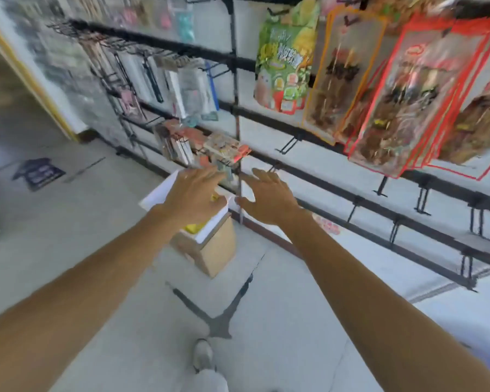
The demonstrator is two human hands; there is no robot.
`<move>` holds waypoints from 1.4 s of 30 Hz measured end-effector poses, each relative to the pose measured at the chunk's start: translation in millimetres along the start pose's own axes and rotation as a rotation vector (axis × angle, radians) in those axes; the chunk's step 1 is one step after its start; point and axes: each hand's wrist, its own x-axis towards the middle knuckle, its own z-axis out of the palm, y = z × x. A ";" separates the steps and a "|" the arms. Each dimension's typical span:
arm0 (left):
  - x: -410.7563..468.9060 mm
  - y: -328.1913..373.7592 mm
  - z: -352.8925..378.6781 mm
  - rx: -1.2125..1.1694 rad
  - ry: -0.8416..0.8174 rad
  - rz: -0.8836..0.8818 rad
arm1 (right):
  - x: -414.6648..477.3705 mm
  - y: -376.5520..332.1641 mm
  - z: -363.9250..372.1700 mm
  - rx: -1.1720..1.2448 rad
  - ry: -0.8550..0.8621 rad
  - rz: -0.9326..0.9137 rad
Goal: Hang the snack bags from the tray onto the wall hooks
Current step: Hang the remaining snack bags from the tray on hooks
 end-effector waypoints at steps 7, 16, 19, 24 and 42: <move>-22.0 -107.3 79.2 -0.035 -0.116 -0.088 | 74.9 -55.7 99.7 0.107 -0.233 0.022; 16.3 -206.6 138.3 -0.098 -0.214 -0.051 | 167.3 -74.3 159.3 0.236 -0.292 0.109; 35.6 -227.4 168.6 -0.203 -0.272 -0.070 | 204.2 -68.0 186.2 0.283 -0.357 0.179; 67.0 -276.6 215.1 -0.269 -0.371 -0.124 | 276.1 -53.0 239.9 0.366 -0.527 0.313; 156.6 -380.9 393.4 -0.489 -0.695 0.043 | 402.6 -97.5 431.9 0.344 -0.402 1.037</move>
